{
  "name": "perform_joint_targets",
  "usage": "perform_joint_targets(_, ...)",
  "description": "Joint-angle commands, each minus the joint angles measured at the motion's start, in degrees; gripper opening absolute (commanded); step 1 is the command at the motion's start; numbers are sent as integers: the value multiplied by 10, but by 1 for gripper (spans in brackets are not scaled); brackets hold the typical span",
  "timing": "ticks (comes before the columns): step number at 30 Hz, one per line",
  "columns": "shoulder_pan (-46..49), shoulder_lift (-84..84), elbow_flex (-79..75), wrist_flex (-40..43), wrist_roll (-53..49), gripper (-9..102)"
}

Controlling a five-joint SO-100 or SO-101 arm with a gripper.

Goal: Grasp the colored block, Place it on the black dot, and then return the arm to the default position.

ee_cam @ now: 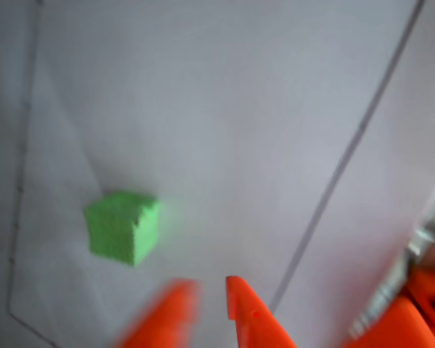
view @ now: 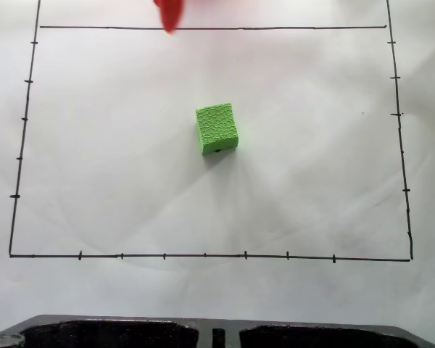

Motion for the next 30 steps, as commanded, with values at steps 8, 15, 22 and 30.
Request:
perform_joint_targets(8,22,169,174,-146,109,0)
perform_joint_targets(15,-18,192,231,-171,155,0)
perform_joint_targets(22,-33,193,277,-224,193,0)
perform_joint_targets(30,-47,193,279,-229,196,0)
